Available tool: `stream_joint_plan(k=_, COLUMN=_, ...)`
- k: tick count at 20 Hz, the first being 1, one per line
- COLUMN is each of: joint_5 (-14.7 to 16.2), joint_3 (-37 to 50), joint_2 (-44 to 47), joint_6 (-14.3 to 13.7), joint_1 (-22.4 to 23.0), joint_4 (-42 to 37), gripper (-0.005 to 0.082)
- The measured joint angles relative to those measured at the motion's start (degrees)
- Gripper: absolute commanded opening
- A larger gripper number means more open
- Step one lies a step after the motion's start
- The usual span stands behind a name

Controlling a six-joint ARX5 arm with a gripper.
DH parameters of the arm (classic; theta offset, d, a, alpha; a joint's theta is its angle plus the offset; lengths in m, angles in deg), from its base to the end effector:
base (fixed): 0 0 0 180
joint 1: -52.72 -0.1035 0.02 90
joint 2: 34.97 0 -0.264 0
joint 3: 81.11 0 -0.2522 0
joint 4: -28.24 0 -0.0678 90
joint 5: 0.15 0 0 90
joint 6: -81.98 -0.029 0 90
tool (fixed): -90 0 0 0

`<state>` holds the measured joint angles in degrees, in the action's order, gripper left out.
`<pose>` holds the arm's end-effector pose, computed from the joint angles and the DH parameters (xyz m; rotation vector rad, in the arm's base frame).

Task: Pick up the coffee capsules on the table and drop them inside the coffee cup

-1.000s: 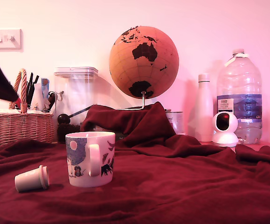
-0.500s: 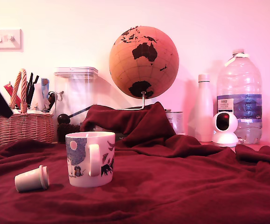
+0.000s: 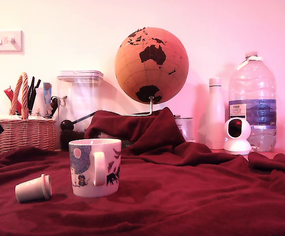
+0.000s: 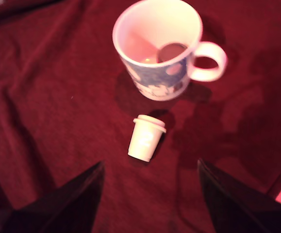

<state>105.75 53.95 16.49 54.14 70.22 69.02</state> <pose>0.1607 -0.0590 0.2110 0.4560 0.6866 -0.7414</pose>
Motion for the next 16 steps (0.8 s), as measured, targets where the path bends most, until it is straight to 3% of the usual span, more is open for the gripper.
stream_joint_plan(k=3, joint_5=0.02, joint_3=0.00, joint_2=0.00, joint_6=-0.07, joint_1=0.00, joint_4=-0.04, gripper=0.0553)
stream_joint_plan(k=9, joint_5=4.07, joint_3=0.00, joint_2=0.46, joint_6=-1.29, joint_1=-0.02, joint_4=-0.39, gripper=0.0553)
stream_joint_plan(k=16, joint_5=7.63, joint_3=-0.09, joint_2=8.94, joint_6=-2.36, joint_1=-0.02, joint_4=-6.29, gripper=0.0553)
